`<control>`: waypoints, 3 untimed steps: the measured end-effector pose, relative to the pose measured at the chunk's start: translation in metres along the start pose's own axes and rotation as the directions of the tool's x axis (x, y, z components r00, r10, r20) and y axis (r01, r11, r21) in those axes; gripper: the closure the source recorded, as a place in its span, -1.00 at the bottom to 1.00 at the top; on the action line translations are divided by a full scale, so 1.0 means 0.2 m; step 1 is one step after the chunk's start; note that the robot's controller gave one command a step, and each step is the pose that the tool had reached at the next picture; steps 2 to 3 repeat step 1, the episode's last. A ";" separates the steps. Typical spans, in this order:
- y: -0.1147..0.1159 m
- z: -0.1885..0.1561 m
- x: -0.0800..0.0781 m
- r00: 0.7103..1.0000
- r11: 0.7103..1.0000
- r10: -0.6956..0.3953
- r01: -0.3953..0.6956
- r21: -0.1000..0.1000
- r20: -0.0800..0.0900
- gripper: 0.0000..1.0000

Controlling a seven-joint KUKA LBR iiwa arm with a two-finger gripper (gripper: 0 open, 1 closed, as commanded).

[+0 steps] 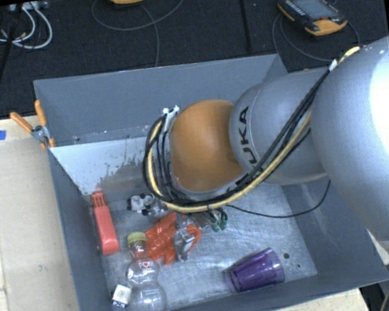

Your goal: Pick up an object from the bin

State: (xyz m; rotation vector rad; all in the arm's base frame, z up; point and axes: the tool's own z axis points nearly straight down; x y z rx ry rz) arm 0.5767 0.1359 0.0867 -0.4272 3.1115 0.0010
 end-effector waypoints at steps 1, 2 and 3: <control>0.00 -0.02 0.00 1.000 1.000 0.001 -0.001 0.000 0.000 1.00; 0.00 -0.02 0.00 1.000 1.000 0.001 -0.001 0.000 0.000 1.00; 0.00 -0.02 0.00 1.000 1.000 0.001 -0.001 0.000 0.000 1.00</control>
Offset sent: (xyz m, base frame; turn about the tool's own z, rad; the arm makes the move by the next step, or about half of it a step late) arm 0.0001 -0.0001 0.0578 0.0000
